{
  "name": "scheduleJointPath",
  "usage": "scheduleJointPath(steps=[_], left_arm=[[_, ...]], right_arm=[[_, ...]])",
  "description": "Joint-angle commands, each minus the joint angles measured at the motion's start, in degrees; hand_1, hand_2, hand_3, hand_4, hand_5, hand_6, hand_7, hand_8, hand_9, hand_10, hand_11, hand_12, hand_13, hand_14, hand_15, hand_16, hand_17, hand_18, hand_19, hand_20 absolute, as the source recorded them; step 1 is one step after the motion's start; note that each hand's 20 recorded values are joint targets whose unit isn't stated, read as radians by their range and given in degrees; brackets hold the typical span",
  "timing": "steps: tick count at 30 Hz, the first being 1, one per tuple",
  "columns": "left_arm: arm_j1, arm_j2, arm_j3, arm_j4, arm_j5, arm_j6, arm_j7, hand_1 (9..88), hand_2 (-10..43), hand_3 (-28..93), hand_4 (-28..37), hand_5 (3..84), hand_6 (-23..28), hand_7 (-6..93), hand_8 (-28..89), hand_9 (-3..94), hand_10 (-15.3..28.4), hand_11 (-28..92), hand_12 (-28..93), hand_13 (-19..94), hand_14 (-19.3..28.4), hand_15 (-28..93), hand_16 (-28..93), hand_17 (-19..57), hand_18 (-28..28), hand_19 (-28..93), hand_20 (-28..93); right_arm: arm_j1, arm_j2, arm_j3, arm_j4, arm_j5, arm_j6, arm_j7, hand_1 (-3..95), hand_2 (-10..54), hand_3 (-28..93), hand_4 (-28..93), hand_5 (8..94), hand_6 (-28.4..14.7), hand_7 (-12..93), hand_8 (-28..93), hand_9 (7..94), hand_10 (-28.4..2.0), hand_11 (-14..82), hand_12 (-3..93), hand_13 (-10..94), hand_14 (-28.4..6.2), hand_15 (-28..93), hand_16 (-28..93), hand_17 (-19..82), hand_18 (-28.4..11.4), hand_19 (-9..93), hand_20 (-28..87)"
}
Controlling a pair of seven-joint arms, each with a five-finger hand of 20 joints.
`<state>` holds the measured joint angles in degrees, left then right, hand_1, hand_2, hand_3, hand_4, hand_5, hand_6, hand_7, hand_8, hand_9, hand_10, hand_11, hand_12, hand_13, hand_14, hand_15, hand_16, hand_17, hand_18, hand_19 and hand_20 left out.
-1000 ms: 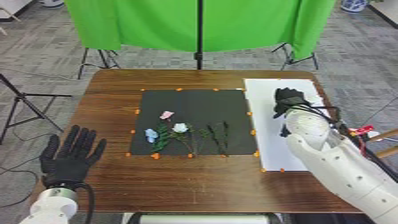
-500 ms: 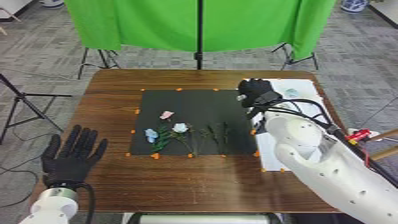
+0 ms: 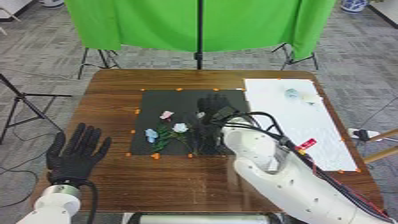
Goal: Arrange flowers
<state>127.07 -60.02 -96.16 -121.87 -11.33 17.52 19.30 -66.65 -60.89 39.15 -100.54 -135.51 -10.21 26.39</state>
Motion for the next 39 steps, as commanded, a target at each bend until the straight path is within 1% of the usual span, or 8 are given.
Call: scheduleJointPath(steps=[1, 10, 14, 19, 22, 27, 30, 39], left_arm=[[1.03, -0.13, -0.18, 0.16, -0.95, 2.02, -0.83, 28.8, 14.6, 74, -28.3, 42.3, 7.1, 23.8, -13, 39.7, 15.2, 31, 12, 32, 15.4, 47, -6, -5.0, 15.3, 41, 19], [1.33, -0.11, -0.72, -0.16, -1.62, 3.04, -0.32, 28.7, 14.9, 74, -28.3, 43.0, 7.2, 24.6, -13, 40.6, 15.3, 31, 12, 33, 15.5, 48, -6, -4.7, 15.2, 41, 19], [1.0, -0.28, -1.02, -0.13, -2.52, 3.82, -0.42, 28.6, 15.0, 74, -28.3, 43.3, 7.3, 24.8, -13, 40.8, 15.2, 32, 12, 33, 15.5, 48, -7, -4.7, 15.2, 41, 19], [1.13, -0.38, -1.98, -0.61, -3.46, 5.22, 0.37, 28.7, 14.7, 75, -28.3, 44.2, 7.3, 25.5, -13, 42.7, 15.4, 32, 12, 35, 16.0, 49, -7, -4.4, 15.3, 42, 19], [1.39, -0.31, -2.5, -0.86, -3.73, 5.61, 0.82, 28.8, 14.6, 75, -28.3, 44.6, 7.4, 25.8, -13, 44.0, 15.3, 33, 12, 36, 16.4, 50, -7, -4.3, 15.4, 42, 19], [1.82, -0.01, -2.02, -0.78, -5.22, 3.73, 2.69, 28.8, 12.8, 75, -28.3, 44.9, 7.3, 26.1, -14, 44.6, 15.4, 33, 12, 36, 16.2, 51, -7, -4.1, 15.5, 42, 19], [1.81, 0.01, -1.78, -0.87, -5.59, 4.01, 2.95, 28.7, 12.1, 76, -28.3, 44.7, 7.1, 26.4, -14, 44.5, 15.4, 33, 12, 36, 16.1, 52, -7, -4.2, 15.5, 42, 19], [1.36, 0.08, -1.69, -0.91, -5.7, 4.85, 3.07, 28.5, 11.8, 76, -28.3, 44.7, 7.1, 26.4, -14, 44.3, 15.3, 33, 13, 36, 16.0, 51, -7, -4.2, 15.5, 42, 19]], right_arm=[[-2.18, 0.33, -1.22, -0.42, -0.41, 0.1, 1.68, 60.0, -8.6, 68, -28, 58.6, -3.0, 39, 5, 72.0, -12.3, 18.8, 49.0, 65, -6.7, 50, 40, 34, -21.7, 78, 33], [-0.93, 0.13, -2.36, -0.58, -0.85, 2.19, 2.09, 59.7, -9.0, 68, -28, 58.1, -3.4, 37, 4, 71.7, -12.6, 17.9, 48.4, 65, -7.0, 50, 40, 34, -21.9, 78, 33], [-1.07, 0.25, -1.94, -1.14, -0.42, 0.89, 1.67, 60.9, -9.5, 68, -28, 58.4, -3.1, 31, 2, 70.8, -12.7, 14.8, 45.1, 63, -6.8, 49, 39, 33, -22.1, 78, 31], [-1.31, 0.13, -1.23, -1.84, -0.39, -0.32, 1.79, 62.7, -9.5, 65, -28, 59.2, -2.3, 29, -13, 68.4, -13.1, 17.4, 40.0, 62, -7.0, 46, 39, 32, -21.8, 76, 30], [-1.37, 0.4, -0.91, -2.75, -0.23, -1.15, 1.61, 63.1, -9.5, 64, -28, 59.0, -2.5, 28, -13, 67.1, -13.5, 19.8, 37.5, 62, -6.9, 45, 39, 32, -21.8, 76, 29], [-2.06, 0.52, 0.16, -5.13, 0.27, -4.18, 1.36, 60.5, -9.5, 65, -28, 57.9, -3.0, 26, -13, 64.0, -15.0, 25.6, 30.8, 61, -7.9, 45, 37, 31, -22.1, 76, 30], [-2.15, 0.52, 0.19, -5.83, -0.15, -4.74, 0.85, 57.2, -9.5, 68, -28, 57.0, -3.3, 24, -12, 62.4, -16.0, 27.8, 25.2, 60, -9.8, 46, 35, 31, -22.3, 76, 30], [-2.29, 0.92, 0.78, -6.78, 0.56, -5.46, 1.3, 54.6, -9.5, 70, -28, 56.2, -4.1, 22, -12, 61.6, -16.4, 26.5, 24.3, 59, -11.5, 48, 32, 30, -22.6, 76, 30]])
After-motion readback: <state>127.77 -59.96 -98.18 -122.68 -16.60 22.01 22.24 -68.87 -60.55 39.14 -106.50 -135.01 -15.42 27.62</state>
